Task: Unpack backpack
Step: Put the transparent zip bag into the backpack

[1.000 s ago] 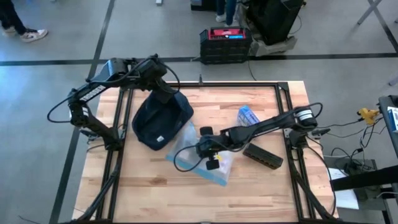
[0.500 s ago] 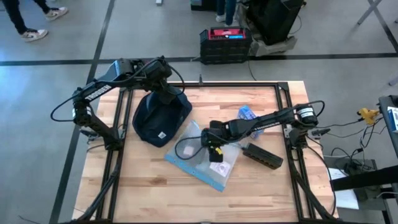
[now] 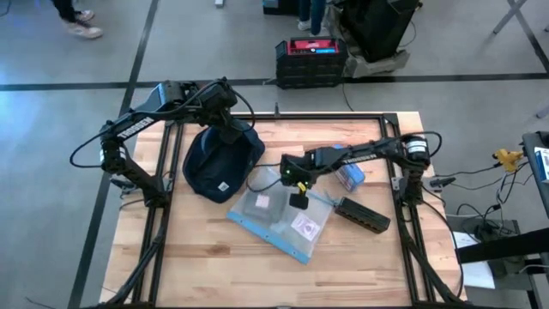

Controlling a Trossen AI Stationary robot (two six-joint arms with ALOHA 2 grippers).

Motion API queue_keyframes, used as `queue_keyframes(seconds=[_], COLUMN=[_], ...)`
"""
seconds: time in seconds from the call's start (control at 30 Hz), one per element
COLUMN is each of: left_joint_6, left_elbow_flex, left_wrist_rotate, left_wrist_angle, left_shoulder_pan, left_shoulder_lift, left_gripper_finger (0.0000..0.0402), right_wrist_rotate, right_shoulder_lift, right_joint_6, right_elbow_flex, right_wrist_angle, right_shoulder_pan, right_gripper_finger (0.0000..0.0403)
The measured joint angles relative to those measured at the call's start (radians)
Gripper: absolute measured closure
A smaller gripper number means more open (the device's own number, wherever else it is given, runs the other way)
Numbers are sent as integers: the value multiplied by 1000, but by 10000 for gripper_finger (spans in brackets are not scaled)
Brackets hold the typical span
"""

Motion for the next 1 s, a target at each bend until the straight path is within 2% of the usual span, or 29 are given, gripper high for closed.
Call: queue_keyframes(seconds=[0.17,0.27,0.37,0.5,0.53,0.63,0.73,0.87,1.0], left_joint_6=[0,0,-8,-37,-42,-66,-81,-89,-90], left_elbow_flex=[0,-1,-2,-2,-5,-20,-60,-129,-161], left_wrist_rotate=[-1,-15,-60,-108,-113,-114,-90,-23,-7], left_wrist_angle=[-1,-15,-45,-76,-81,-87,-87,-86,-86], left_shoulder_pan=[0,0,1,2,2,2,2,5,13], left_shoulder_lift=[0,0,0,0,0,0,-3,-3,2], left_gripper_finger=[401,402,401,402,402,402,401,402,402], right_wrist_rotate=[-31,-17,-26,-44,-42,7,125,266,343], right_shoulder_lift=[83,111,111,87,81,48,-13,-135,-264], right_joint_6=[11,12,-1,-43,-54,-50,-77,-98,-134], right_elbow_flex=[6,12,15,13,12,12,13,23,39], right_wrist_angle=[49,55,62,63,62,37,-14,-68,-31], right_shoulder_pan=[23,34,41,43,46,54,82,135,199], right_gripper_finger=[32,79,177,356,378,391,400,402,403])
